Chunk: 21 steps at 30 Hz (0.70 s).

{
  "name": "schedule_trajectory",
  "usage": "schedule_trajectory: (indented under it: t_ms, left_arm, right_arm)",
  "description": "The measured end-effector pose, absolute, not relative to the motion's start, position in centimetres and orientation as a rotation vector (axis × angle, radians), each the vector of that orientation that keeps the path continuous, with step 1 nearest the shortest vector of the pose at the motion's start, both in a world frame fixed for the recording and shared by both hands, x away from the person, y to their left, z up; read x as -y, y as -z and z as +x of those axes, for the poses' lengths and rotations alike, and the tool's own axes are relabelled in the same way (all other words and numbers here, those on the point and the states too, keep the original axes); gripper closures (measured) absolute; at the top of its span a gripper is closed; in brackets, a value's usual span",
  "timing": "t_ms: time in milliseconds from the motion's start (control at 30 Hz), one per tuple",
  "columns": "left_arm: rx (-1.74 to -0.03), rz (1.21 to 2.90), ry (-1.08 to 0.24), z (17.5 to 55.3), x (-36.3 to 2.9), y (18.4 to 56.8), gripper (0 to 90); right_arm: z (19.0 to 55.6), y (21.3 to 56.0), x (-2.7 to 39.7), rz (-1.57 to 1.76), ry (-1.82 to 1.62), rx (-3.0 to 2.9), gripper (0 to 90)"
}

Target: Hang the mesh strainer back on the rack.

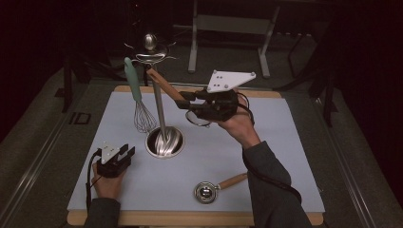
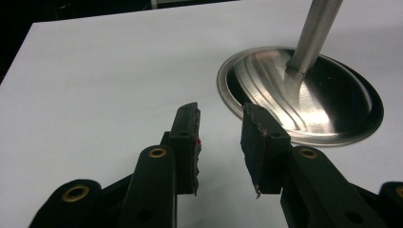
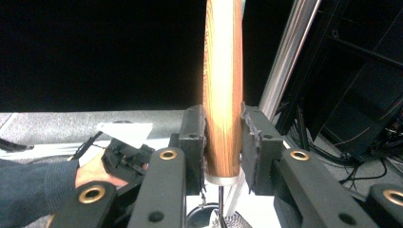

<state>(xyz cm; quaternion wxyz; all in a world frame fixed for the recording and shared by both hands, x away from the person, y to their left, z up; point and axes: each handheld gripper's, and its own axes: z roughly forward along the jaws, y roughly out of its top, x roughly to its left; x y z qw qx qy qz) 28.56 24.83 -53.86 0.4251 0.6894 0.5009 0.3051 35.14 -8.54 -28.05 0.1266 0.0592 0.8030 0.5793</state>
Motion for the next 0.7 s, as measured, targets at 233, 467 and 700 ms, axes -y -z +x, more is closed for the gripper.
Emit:
schedule_trajectory:
  t_ms: [233,467,700]
  left_arm:
    - [-1.252,1.725,-0.763,28.5,-24.8,53.9,67.8]
    - [-1.25,1.726,-0.762,28.5,-24.9,53.9,67.8]
    - [-1.25,1.728,-0.763,28.5,-24.8,53.8,67.8]
  right_arm:
    - [35.8,27.9,8.1,0.194,-1.696,-2.343,72.1]
    - [36.9,28.0,8.3,0.2,-1.786,-2.389,72.1]
    - [37.3,28.4,7.9,0.254,-1.771,-2.39,72.1]
